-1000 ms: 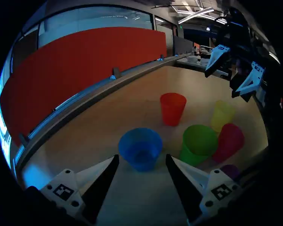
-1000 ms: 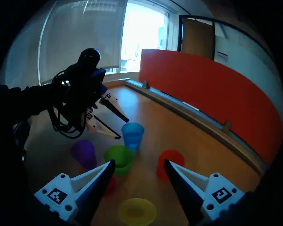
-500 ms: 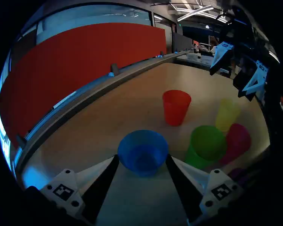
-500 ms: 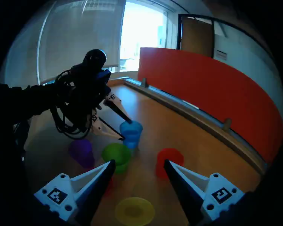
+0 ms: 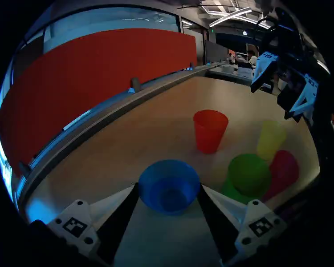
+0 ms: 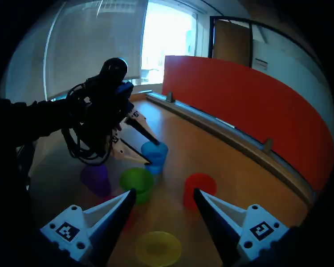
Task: Pour water
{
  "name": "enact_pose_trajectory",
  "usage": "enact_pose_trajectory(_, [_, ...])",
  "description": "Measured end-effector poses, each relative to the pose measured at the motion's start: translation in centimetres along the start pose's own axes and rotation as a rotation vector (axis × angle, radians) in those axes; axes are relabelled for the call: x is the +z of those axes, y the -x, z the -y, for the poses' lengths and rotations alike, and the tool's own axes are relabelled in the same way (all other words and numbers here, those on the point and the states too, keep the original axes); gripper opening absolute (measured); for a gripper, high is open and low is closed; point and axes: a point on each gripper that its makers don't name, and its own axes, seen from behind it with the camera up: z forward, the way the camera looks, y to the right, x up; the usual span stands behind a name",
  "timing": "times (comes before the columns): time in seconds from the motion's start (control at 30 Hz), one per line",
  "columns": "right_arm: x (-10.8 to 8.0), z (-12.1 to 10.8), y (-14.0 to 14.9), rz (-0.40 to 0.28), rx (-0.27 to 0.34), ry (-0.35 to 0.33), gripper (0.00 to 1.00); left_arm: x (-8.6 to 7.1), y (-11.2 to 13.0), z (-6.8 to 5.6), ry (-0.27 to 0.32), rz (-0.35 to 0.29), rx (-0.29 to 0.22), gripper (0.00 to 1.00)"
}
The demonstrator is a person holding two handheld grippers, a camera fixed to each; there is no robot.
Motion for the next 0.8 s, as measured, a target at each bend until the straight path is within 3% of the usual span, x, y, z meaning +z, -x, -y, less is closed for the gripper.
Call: enact_pose_trajectory(0.8, [-0.32,-0.12,0.67,0.004,0.004,0.004,1.00,0.33,-0.25,0.26,-0.019,-0.022,-0.025,0.88])
